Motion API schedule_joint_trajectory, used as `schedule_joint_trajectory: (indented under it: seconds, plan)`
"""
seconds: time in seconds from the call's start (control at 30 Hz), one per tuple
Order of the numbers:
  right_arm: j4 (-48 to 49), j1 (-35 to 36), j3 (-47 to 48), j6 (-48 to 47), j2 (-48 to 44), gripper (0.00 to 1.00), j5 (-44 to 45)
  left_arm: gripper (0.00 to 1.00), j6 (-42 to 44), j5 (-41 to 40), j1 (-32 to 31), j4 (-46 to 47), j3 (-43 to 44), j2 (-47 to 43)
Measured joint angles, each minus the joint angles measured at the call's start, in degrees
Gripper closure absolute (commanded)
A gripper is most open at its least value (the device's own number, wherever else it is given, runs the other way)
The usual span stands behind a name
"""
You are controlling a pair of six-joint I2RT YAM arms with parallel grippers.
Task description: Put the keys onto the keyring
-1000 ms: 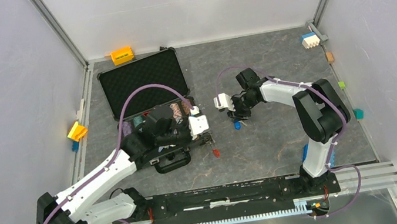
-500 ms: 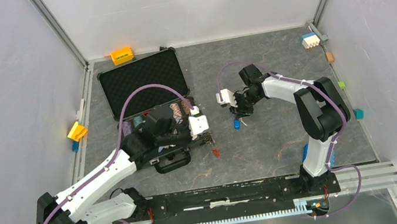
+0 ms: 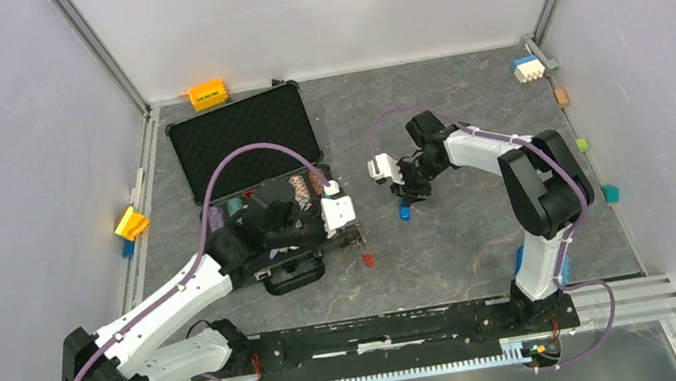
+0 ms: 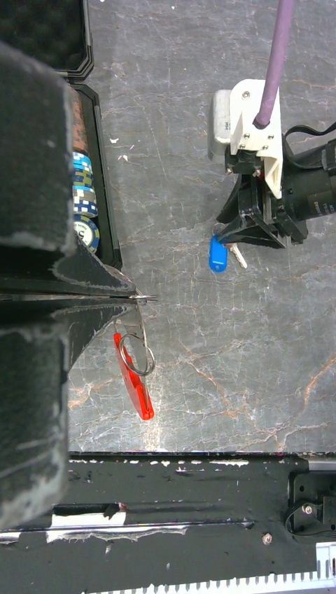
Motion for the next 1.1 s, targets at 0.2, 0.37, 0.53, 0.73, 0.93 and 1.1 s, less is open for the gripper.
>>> schedule_joint_trajectory:
  seconds: [0.2, 0.37, 0.53, 0.73, 0.93, 1.1]
  plan:
    - [-1.77, -0.66, 2.27, 0.42, 2.36, 0.67, -1.16, 0.98, 0.00, 0.00, 0.00, -0.02, 0.00, -0.04]
    - [-2.54, -1.66, 3.45, 0.85, 3.17, 0.67, -1.79, 0.98, 0.00, 0.00, 0.00, 0.00, 0.00, -0.20]
    - [-3.76, -2.54, 3.87, 0.94, 3.41, 0.62, -2.97, 0.98, 0.00, 0.00, 0.00, -0.02, 0.00, -0.22]
    - [-5.22, -3.15, 5.18, 1.03, 3.98, 0.57, -4.17, 0.98, 0.00, 0.00, 0.00, 0.00, 0.00, -0.22]
    - [-5.62, -3.69, 5.75, 1.95, 5.44, 0.53, -4.83, 0.98, 0.00, 0.00, 0.00, 0.00, 0.00, -0.22]
    - [-6.01, -4.81, 7.54, 3.30, 6.86, 0.53, -5.46, 0.98, 0.00, 0.00, 0.00, 0.00, 0.00, -0.22]
